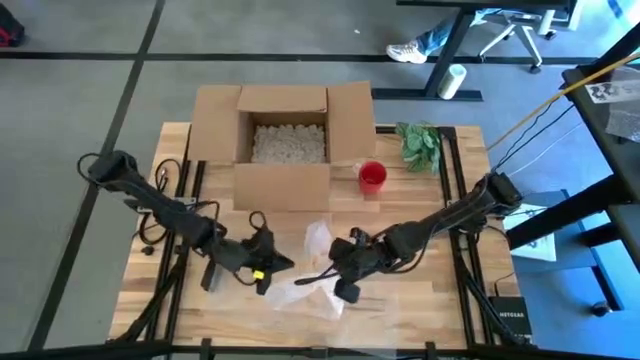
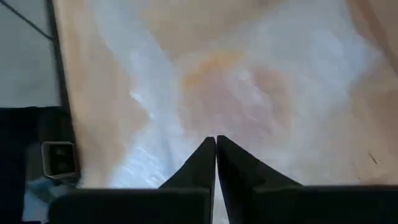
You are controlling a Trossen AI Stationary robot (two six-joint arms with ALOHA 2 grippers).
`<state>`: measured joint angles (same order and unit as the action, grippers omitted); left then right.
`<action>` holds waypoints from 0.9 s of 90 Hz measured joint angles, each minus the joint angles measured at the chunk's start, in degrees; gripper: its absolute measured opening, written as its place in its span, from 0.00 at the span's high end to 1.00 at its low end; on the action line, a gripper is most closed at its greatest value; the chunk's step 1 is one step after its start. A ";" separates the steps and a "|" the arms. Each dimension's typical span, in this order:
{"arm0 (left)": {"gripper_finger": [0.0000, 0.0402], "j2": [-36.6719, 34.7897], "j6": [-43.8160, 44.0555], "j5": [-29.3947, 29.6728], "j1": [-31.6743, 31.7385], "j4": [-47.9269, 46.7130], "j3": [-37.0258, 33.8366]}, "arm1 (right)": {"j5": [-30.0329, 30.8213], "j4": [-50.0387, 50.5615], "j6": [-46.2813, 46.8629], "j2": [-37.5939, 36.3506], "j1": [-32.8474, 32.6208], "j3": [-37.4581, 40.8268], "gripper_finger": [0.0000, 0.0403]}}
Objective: Wrap mug
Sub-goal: Wrap the yellow mug with bubble wrap
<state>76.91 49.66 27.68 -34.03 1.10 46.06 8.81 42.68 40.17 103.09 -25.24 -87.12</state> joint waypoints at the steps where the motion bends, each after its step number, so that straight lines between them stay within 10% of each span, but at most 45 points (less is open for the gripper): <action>1: 1.00 0.03 0.50 0.13 -0.28 -0.31 -0.15 | -0.34 0.59 -0.29 0.38 0.16 -0.69 1.00; 51: 1.00 1.37 18.96 8.17 -12.26 0.72 -8.34 | -10.13 15.78 -9.85 17.80 6.31 -17.24 1.00; 81: 1.00 13.62 11.81 3.11 -11.34 26.39 -9.22 | -14.28 13.58 -14.36 23.03 7.33 -17.19 1.00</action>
<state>90.53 61.47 30.79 -45.38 27.49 36.84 -5.48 56.26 25.81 126.11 -17.91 -104.31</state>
